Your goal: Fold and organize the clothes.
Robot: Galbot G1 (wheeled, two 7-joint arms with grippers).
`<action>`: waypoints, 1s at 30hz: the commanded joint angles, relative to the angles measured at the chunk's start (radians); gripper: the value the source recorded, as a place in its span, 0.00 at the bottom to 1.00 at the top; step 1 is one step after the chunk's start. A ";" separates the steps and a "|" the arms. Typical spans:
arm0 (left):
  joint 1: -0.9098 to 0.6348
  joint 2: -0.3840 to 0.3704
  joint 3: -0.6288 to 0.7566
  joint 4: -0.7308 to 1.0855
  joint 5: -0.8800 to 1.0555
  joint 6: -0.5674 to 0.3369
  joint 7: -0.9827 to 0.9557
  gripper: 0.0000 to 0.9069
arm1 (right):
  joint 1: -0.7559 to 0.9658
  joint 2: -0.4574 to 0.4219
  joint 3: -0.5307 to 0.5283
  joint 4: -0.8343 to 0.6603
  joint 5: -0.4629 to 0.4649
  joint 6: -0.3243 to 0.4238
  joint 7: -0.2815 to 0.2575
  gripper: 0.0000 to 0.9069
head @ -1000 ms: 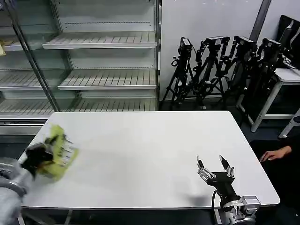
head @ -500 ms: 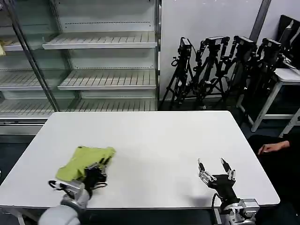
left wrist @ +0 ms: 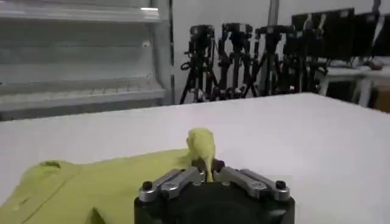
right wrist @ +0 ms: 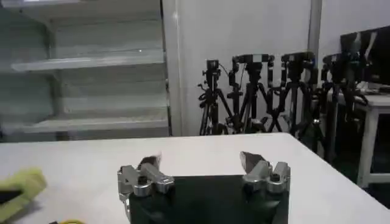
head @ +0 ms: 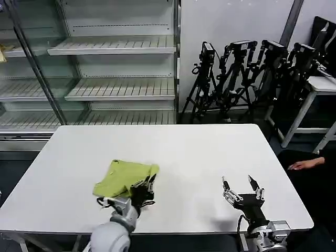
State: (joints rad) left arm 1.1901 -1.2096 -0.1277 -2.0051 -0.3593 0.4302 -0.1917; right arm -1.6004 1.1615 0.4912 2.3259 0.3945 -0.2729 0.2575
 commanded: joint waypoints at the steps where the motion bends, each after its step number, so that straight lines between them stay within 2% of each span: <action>1: -0.169 -0.165 0.097 0.109 -0.088 -0.046 -0.084 1.00 | 0.010 -0.007 0.009 0.007 -0.016 -0.008 0.006 1.00; 8: -0.095 -0.149 0.071 0.014 -0.135 -0.082 -0.048 1.00 | 0.011 -0.011 0.011 0.019 -0.017 -0.008 0.002 1.00; 13: 0.006 -0.117 0.014 -0.137 -0.124 -0.084 -0.030 1.00 | 0.018 -0.009 -0.006 0.016 -0.028 -0.007 -0.001 1.00; 16: 0.065 -0.083 -0.061 -0.206 -0.108 -0.080 -0.031 1.00 | 0.026 -0.011 -0.015 0.015 -0.027 -0.007 -0.007 1.00; 21: 0.203 -0.008 -0.251 -0.271 0.029 -0.110 -0.002 1.00 | 0.051 -0.014 -0.035 0.002 -0.046 -0.011 -0.024 1.00; 25: 0.316 -0.007 -0.363 -0.306 0.060 -0.158 0.039 1.00 | 0.072 -0.003 -0.059 -0.017 -0.118 0.027 -0.066 1.00; 27: 0.344 -0.023 -0.405 -0.319 0.082 -0.175 0.051 1.00 | 0.081 0.009 -0.069 -0.024 -0.132 0.041 -0.052 1.00; 30: 0.376 -0.036 -0.431 -0.341 0.082 -0.199 0.055 1.00 | 0.079 0.022 -0.070 -0.011 -0.130 0.024 -0.041 1.00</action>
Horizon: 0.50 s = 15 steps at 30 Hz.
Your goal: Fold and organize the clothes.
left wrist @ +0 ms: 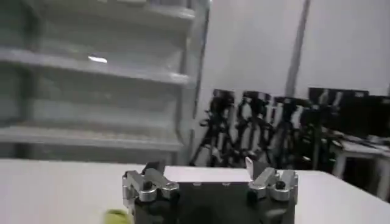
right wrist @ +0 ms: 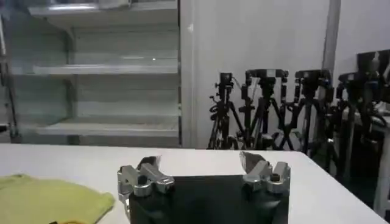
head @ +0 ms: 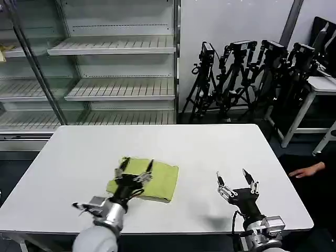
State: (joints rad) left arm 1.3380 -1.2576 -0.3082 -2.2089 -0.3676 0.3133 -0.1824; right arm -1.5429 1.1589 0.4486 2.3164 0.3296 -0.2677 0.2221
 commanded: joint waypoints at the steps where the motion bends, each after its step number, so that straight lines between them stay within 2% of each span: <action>1: 0.234 0.012 -0.257 -0.146 0.092 -0.082 0.047 1.00 | 0.022 0.025 -0.027 -0.001 -0.065 0.019 -0.005 1.00; 6: 0.260 0.018 -0.268 -0.167 0.105 -0.076 0.048 1.00 | 0.017 0.044 -0.023 -0.002 -0.089 0.033 -0.001 1.00; 15: 0.266 -0.018 -0.282 -0.172 0.157 -0.070 0.059 1.00 | 0.003 0.066 -0.031 0.007 -0.111 0.033 -0.004 1.00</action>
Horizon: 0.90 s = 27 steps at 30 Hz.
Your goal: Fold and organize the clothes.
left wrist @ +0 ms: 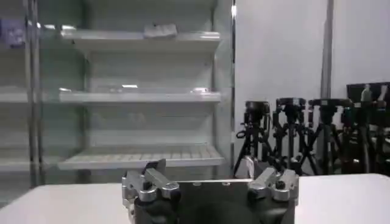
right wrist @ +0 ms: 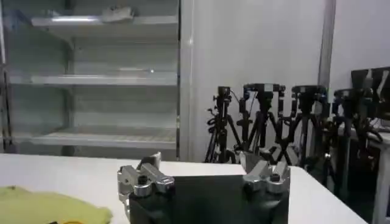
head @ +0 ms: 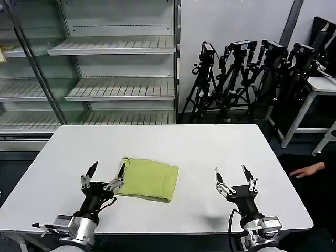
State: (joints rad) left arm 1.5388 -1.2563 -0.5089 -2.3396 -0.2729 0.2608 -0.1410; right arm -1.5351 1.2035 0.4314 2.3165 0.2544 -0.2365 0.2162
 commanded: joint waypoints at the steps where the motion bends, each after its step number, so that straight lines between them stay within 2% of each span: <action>1: 0.067 -0.021 -0.082 -0.043 0.061 -0.014 0.020 1.00 | -0.006 0.022 -0.015 0.006 -0.037 0.002 0.003 1.00; 9: 0.085 -0.055 -0.079 -0.066 0.059 -0.004 0.044 1.00 | -0.007 0.014 -0.013 0.010 -0.009 0.010 0.020 1.00; 22: 0.111 -0.066 -0.085 -0.080 0.067 0.001 0.064 1.00 | -0.002 0.001 0.000 0.027 -0.017 0.008 0.031 1.00; 27: 0.119 -0.063 -0.083 -0.073 0.078 -0.005 0.075 1.00 | -0.002 0.008 0.004 0.031 -0.006 0.031 0.037 1.00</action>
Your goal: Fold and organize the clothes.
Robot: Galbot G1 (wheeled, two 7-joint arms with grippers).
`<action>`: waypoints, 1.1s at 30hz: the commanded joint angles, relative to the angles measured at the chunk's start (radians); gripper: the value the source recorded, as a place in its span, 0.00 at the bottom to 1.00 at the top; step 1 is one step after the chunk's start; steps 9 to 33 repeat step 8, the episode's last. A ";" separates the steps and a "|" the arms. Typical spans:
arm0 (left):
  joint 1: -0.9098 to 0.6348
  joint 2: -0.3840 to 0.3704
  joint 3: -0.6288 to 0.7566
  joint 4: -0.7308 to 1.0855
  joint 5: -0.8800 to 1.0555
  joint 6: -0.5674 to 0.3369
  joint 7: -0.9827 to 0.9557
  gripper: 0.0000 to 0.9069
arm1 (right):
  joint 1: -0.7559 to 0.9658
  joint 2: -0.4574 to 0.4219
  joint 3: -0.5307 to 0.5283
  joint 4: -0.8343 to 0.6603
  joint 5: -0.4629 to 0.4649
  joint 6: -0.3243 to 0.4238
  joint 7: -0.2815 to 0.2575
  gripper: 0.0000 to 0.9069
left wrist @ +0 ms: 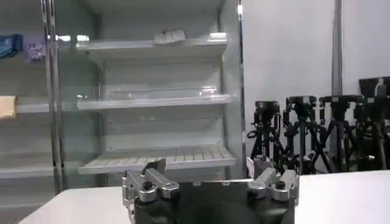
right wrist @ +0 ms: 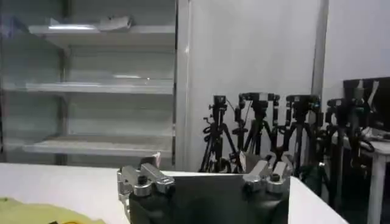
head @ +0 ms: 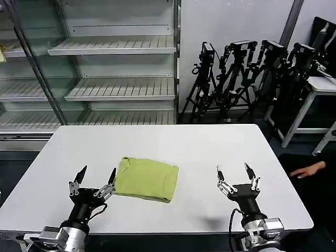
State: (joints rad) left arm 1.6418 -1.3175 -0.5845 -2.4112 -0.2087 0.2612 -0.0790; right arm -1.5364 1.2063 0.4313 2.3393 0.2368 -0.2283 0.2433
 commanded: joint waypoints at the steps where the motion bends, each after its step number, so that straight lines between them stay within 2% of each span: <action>1: 0.019 -0.001 -0.009 -0.002 0.013 -0.006 0.015 1.00 | -0.004 0.004 0.007 0.012 0.011 0.022 0.009 1.00; 5: 0.020 -0.006 -0.008 -0.002 0.012 -0.006 0.015 1.00 | -0.006 0.004 0.015 0.011 0.014 0.025 -0.003 1.00; 6: 0.020 -0.008 -0.007 -0.003 0.012 -0.006 0.016 1.00 | -0.002 0.008 0.017 0.004 0.003 0.048 -0.016 1.00; 33: 0.023 -0.011 -0.004 -0.007 0.015 -0.008 0.019 1.00 | 0.010 0.019 0.012 0.004 0.006 0.052 -0.012 1.00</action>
